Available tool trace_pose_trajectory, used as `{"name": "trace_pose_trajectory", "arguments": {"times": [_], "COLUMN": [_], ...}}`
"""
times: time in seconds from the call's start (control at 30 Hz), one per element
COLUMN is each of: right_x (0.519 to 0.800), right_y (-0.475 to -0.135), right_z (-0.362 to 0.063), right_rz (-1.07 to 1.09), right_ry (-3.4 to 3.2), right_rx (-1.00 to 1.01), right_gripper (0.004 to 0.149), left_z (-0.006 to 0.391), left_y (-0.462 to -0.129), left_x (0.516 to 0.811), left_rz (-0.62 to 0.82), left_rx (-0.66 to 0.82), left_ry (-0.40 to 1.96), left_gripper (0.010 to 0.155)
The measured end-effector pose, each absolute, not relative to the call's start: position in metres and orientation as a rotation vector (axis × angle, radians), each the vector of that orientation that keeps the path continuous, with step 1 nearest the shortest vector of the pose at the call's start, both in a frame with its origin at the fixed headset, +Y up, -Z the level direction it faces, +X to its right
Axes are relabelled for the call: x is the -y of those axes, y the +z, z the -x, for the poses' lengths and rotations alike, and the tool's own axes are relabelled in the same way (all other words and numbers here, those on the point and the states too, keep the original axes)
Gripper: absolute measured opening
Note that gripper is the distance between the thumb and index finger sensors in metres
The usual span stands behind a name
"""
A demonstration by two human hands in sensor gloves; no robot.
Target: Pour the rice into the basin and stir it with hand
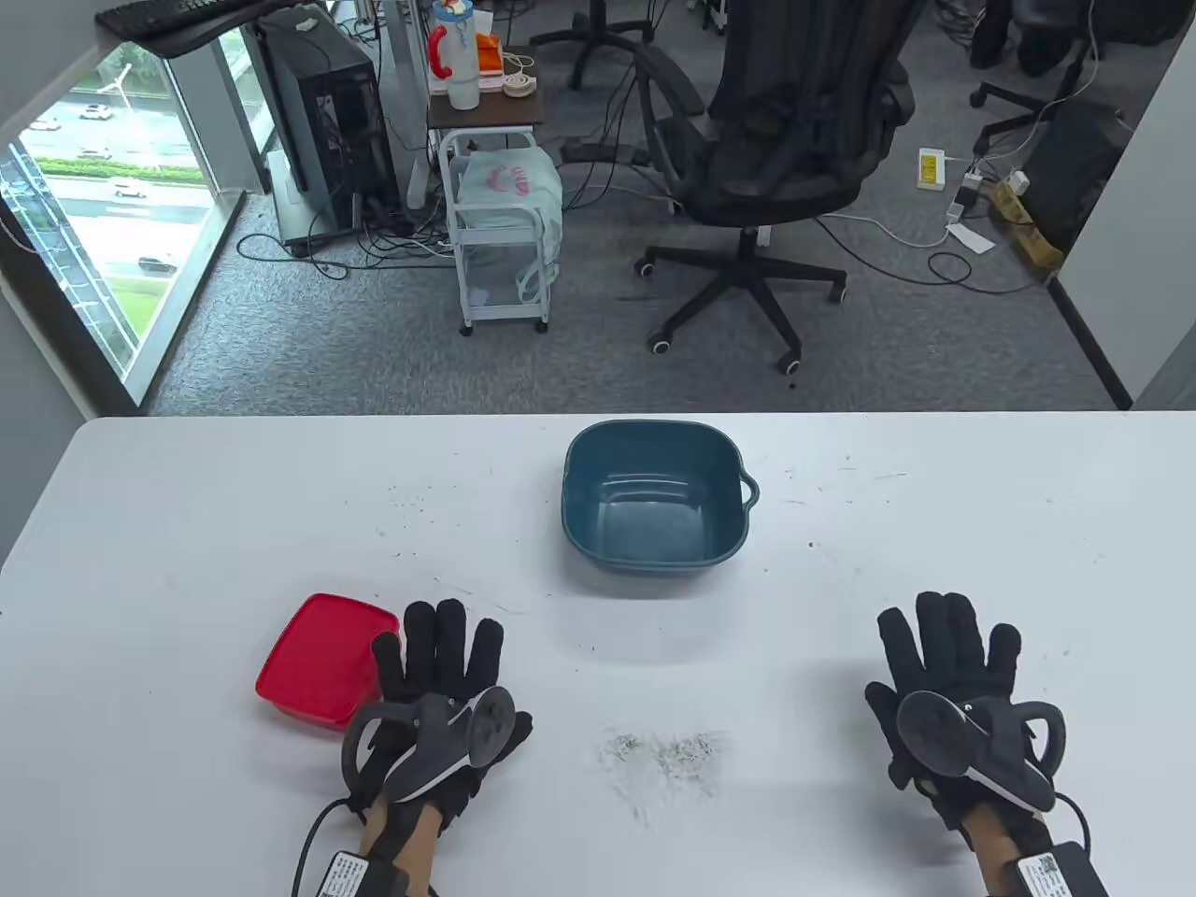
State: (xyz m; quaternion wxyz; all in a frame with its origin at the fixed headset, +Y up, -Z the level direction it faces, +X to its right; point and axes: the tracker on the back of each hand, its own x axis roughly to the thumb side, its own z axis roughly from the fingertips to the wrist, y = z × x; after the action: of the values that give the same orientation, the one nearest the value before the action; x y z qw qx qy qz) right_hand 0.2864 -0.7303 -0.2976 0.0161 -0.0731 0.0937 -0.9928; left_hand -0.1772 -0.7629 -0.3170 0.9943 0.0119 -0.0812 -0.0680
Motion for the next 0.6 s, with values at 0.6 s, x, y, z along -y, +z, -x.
{"name": "trace_pose_trajectory", "arguments": {"times": [0.6], "right_x": [0.7323], "right_y": [-0.2991], "right_z": [-0.2862], "right_rz": [0.242], "right_ry": [-3.149], "right_rx": [-0.16], "right_gripper": [0.074], "left_z": [0.1798], "left_y": [-0.3186], "left_x": [0.7631], "left_rz": [-0.006], "left_rx": [0.144], "left_ry": [-0.101], "left_gripper": [0.104]}}
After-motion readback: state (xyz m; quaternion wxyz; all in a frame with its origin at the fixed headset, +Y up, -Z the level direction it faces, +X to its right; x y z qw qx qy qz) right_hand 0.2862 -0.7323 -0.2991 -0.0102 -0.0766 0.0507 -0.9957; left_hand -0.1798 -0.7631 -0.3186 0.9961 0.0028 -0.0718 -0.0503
